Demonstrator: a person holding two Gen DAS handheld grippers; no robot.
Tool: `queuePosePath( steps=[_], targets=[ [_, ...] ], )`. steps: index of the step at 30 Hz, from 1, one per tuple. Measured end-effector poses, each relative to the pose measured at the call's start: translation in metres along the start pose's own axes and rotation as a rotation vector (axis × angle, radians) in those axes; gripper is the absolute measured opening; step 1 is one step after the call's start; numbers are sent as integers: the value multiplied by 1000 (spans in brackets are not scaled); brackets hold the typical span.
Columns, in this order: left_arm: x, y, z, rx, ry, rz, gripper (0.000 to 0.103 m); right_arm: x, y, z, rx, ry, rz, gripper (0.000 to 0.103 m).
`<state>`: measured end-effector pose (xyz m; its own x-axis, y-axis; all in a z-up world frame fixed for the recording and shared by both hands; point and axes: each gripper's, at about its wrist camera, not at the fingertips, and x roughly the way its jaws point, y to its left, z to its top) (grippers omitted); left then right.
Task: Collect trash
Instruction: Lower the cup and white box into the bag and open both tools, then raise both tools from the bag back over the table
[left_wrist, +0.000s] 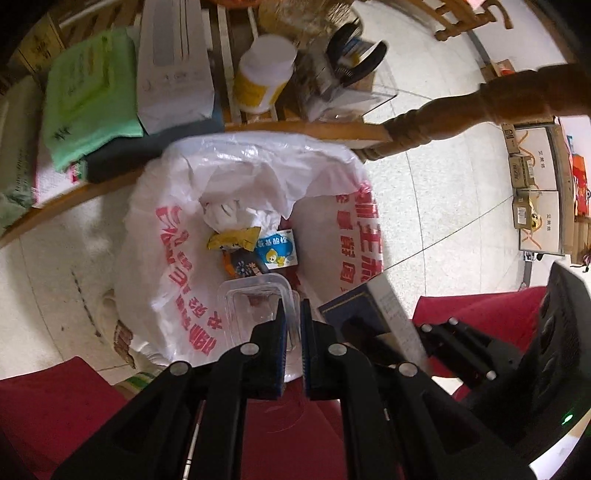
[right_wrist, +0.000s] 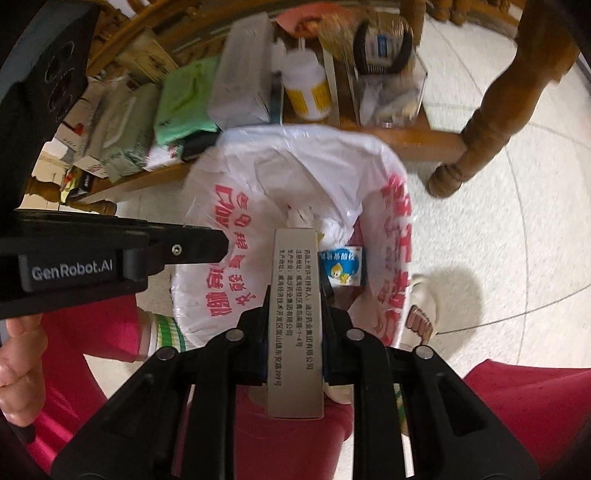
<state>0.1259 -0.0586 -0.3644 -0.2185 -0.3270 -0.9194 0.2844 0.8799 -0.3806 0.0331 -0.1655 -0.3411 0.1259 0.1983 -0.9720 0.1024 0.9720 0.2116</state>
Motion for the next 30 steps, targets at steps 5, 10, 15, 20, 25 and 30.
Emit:
queuePosePath(
  steps=[5, 10, 15, 20, 25, 30],
  targets=[
    [21, 8, 16, -31, 38, -10, 7, 27, -3, 1, 30, 68, 37, 20],
    [41, 13, 26, -55, 77, -6, 7, 43, -1, 3, 32, 104, 58, 20],
    [57, 23, 34, -114, 120, -11, 8, 51, -5, 6, 52, 114, 73, 21],
    [60, 32, 36, -168, 137, -7, 65, 49, -5, 8, 45, 89, 45, 66],
    [63, 32, 35, -168, 160, 26, 71, 51, -7, 11, 49, 93, 45, 66],
    [56, 25, 27, -109, 154, 116, 71, 47, -7, 9, 42, 88, 51, 68]
  ],
)
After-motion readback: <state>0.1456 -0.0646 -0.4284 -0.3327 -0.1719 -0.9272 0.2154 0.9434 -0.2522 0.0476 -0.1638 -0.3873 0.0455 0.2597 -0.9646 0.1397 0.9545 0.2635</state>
